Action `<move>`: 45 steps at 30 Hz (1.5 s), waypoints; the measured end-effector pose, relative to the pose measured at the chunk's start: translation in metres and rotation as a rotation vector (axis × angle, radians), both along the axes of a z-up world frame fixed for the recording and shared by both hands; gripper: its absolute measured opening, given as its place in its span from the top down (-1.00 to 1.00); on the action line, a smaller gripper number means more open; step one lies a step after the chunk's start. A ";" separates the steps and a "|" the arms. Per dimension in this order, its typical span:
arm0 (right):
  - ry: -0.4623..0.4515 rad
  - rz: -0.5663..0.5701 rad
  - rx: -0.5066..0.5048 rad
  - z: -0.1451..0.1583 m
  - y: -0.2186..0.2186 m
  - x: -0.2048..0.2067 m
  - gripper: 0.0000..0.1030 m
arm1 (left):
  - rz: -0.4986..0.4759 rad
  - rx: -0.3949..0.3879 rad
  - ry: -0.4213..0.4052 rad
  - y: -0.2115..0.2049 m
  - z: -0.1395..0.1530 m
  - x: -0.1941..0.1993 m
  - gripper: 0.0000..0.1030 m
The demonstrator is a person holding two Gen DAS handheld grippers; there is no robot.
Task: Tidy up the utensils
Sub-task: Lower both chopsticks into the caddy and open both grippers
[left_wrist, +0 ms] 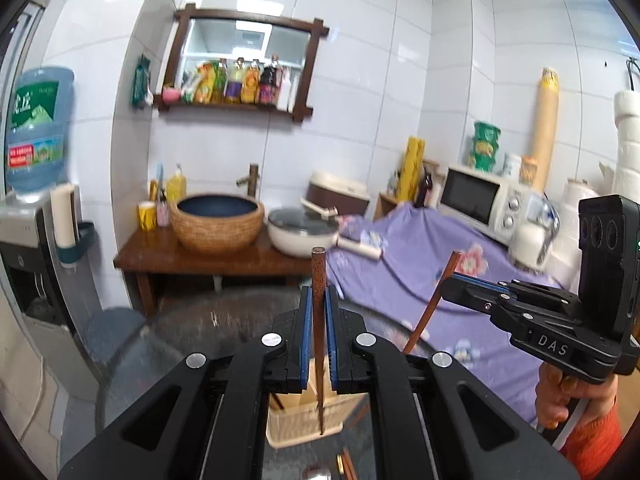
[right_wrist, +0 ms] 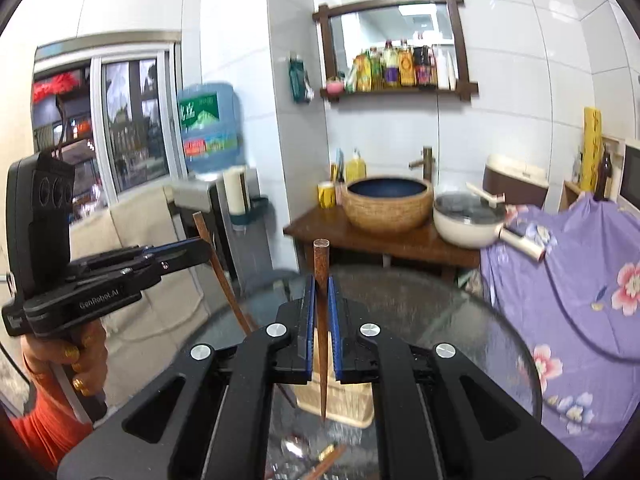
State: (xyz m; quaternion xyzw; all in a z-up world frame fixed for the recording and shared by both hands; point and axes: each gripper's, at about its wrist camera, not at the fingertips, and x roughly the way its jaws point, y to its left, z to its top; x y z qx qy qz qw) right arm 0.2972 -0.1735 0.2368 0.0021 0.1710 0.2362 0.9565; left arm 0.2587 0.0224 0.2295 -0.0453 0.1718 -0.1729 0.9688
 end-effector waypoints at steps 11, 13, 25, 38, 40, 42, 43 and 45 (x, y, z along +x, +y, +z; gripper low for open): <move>-0.022 -0.079 -0.023 0.006 0.023 0.044 0.86 | 0.095 0.038 0.017 -0.013 0.004 0.047 0.87; -0.010 -0.090 -0.040 -0.009 0.025 0.049 0.86 | 0.090 0.040 0.042 -0.015 -0.009 0.053 0.87; 0.109 -0.116 -0.075 -0.088 0.026 0.075 0.85 | 0.087 0.067 0.193 -0.019 -0.089 0.078 0.87; 0.118 -0.129 -0.075 -0.101 0.023 0.077 0.85 | 0.090 0.062 0.223 -0.017 -0.105 0.084 0.87; 0.117 -0.132 -0.075 -0.102 0.022 0.077 0.85 | 0.093 0.058 0.225 -0.016 -0.106 0.084 0.86; 0.112 -0.145 -0.085 -0.103 0.022 0.076 0.85 | 0.092 0.065 0.220 -0.016 -0.106 0.083 0.82; 0.110 -0.146 -0.092 -0.103 0.022 0.076 0.85 | 0.095 0.070 0.213 -0.015 -0.105 0.081 0.76; 0.108 -0.146 -0.100 -0.104 0.022 0.074 0.81 | 0.098 0.071 0.202 -0.015 -0.104 0.078 0.56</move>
